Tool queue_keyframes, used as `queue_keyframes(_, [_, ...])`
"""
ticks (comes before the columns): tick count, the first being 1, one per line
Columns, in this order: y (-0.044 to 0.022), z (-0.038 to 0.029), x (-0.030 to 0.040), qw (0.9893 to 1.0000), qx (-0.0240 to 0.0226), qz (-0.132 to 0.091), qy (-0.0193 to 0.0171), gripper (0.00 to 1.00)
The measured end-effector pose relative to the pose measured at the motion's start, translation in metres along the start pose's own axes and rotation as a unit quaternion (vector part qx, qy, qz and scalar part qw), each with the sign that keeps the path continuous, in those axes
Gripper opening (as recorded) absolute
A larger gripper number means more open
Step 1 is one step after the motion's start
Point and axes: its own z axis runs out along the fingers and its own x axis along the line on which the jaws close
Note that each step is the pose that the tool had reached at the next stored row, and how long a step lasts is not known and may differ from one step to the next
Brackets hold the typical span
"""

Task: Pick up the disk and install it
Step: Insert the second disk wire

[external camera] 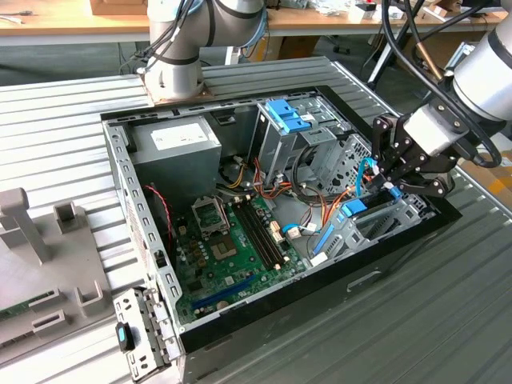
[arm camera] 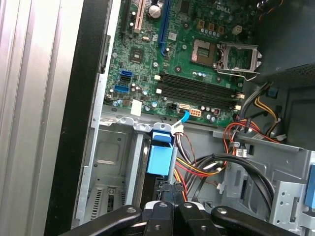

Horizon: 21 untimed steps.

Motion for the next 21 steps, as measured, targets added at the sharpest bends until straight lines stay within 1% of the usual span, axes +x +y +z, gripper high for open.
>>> queue_keyframes(3, [0.0, 0.0, 0.0, 1.0, 0.0001, 0.0, -0.0006, 0.11])
queue_keyframes(6, [0.0, 0.0, 0.0, 1.0, 0.0003, 0.0, -0.0017, 0.29])
queue_keyframes(7, [0.0, 0.0, 0.0, 1.0, 0.0003, 0.0, -0.0019, 0.29])
queue_keyframes(8, [0.0, 0.0, 0.0, 1.0, 0.0003, 0.0, -0.0021, 0.36])
queue_keyframes(15, [0.0, 0.0, 0.0, 1.0, 0.0006, 0.0, -0.0037, 0.36])
queue_keyframes(17, [0.0, 0.0, 0.0, 0.9998, 0.0033, -0.001, -0.0216, 0.36])
queue_keyframes(18, [0.0, 0.0, 0.0, 0.9996, 0.0043, -0.001, -0.0283, 0.36])
queue_keyframes(19, [-0.0001, 0.0001, -0.0003, 0.9995, 0.0047, -0.001, -0.0315, 0.36])
queue_keyframes(21, [-0.0009, 0.0001, -0.0007, 0.9995, 0.0045, -0.002, -0.0311, 0.36])
